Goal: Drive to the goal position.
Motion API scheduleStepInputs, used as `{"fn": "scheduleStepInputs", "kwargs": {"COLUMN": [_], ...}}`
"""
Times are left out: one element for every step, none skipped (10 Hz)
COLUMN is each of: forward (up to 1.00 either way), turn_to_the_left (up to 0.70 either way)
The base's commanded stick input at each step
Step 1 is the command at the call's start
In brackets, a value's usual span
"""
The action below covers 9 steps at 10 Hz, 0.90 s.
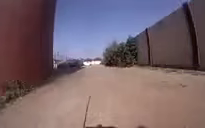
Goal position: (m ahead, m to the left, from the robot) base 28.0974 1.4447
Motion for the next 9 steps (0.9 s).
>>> {"fn": "scheduleStepInputs", "kwargs": {"forward": [1.0,1.0,1.0,1.0,1.0,1.0,1.0,1.0,1.0], "turn_to_the_left": [0.0,0.0,0.0,0.0,0.0,0.0,0.0,0.0,0.0]}}
